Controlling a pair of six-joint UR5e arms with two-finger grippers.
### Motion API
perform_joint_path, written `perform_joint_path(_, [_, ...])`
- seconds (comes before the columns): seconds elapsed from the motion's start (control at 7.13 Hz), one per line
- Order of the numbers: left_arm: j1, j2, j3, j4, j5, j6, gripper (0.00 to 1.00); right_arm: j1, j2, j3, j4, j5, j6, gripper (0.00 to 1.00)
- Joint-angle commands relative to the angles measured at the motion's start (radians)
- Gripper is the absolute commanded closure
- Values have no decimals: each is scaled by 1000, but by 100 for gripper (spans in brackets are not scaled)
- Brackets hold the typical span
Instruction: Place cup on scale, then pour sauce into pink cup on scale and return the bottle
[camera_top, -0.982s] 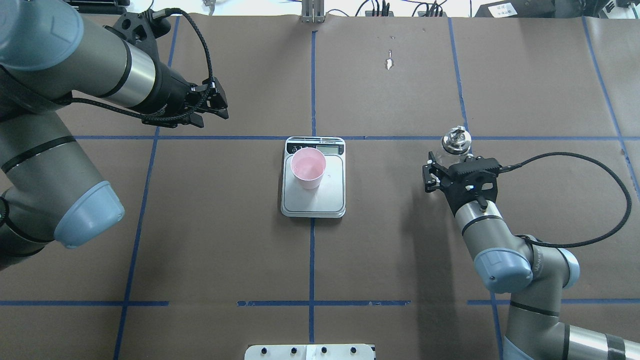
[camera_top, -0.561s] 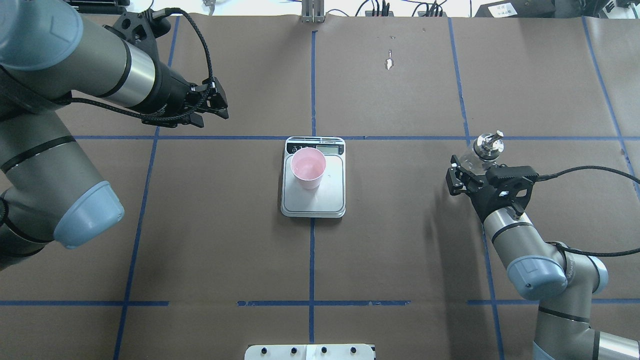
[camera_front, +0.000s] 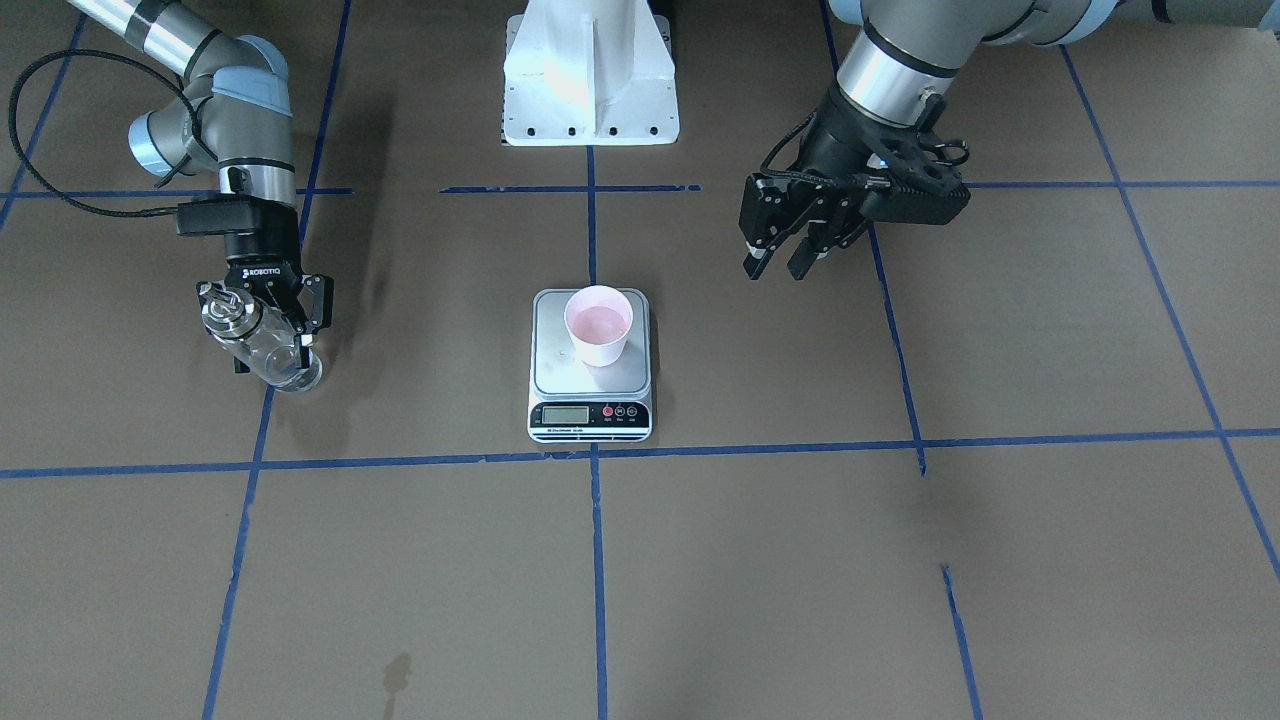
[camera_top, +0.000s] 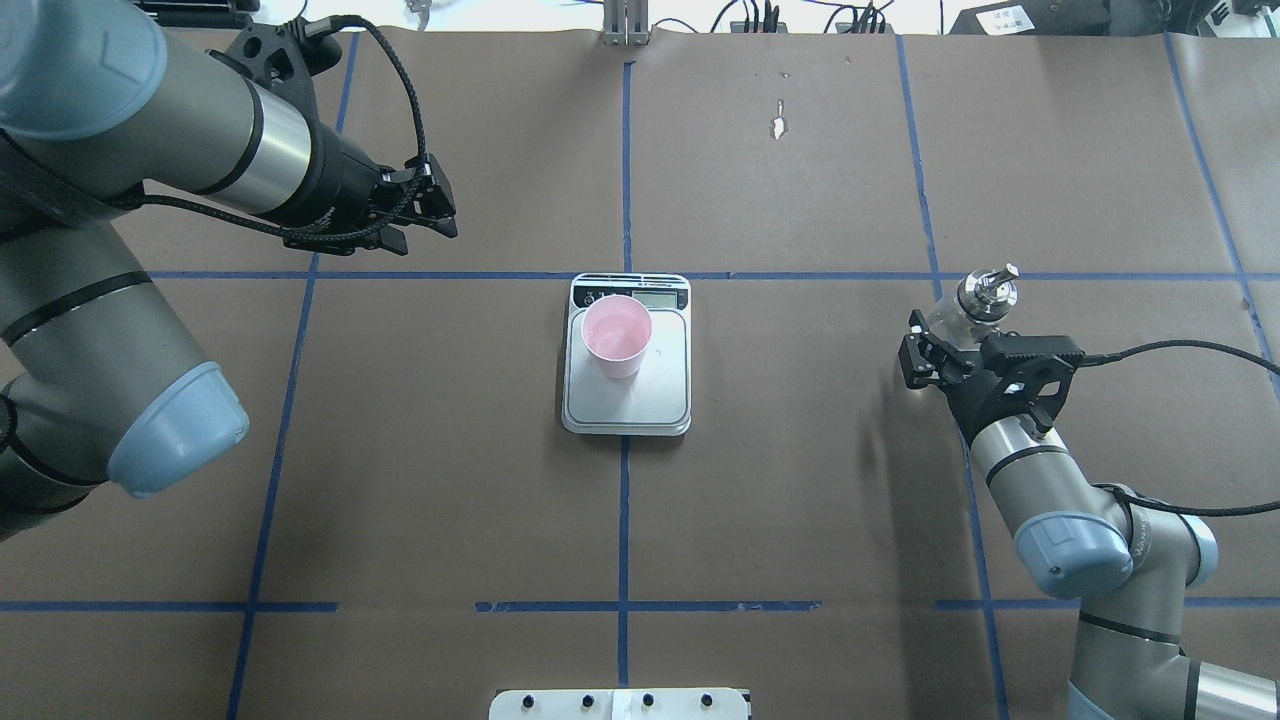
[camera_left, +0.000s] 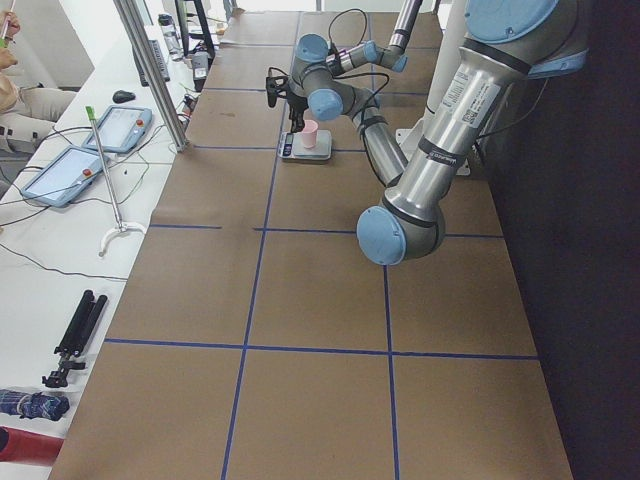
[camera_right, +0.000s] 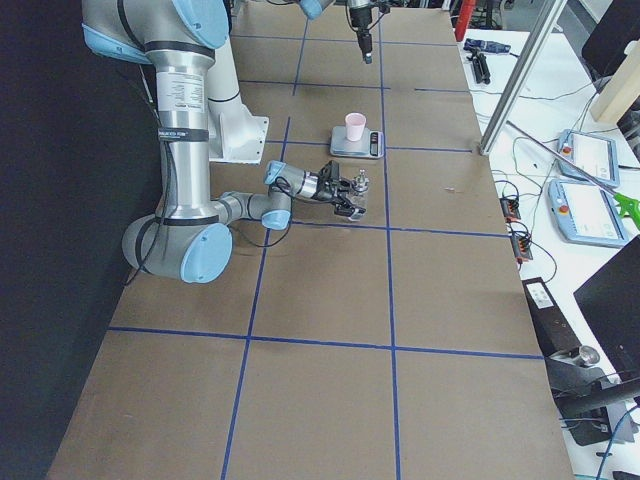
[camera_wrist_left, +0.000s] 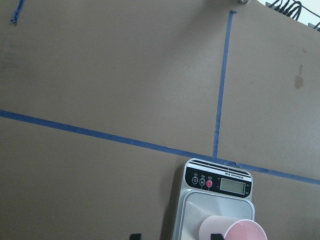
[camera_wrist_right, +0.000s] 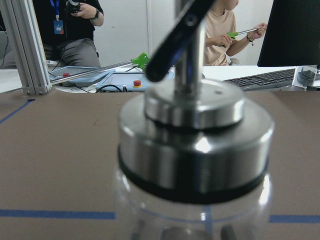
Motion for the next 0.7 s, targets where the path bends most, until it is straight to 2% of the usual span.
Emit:
perform_joint_path(0.0, [0, 0, 0, 0, 0, 0, 44, -1, -6, -14, 0, -1, 1, 100])
perform_joint_path(0.14, [0, 0, 0, 0, 0, 0, 44, -1, -6, -5, 2, -1, 1, 100])
perform_joint_path(0.28, [0, 0, 0, 0, 0, 0, 44, -1, -6, -2, 2, -1, 1, 90])
perform_joint_path(0.42, [0, 0, -2, 0, 0, 0, 44, -1, -4, 0, 2, -1, 1, 52])
perform_joint_path(0.56, [0, 0, -8, 2, 0, 0, 44, -1, -3, -2, 3, -1, 1, 1])
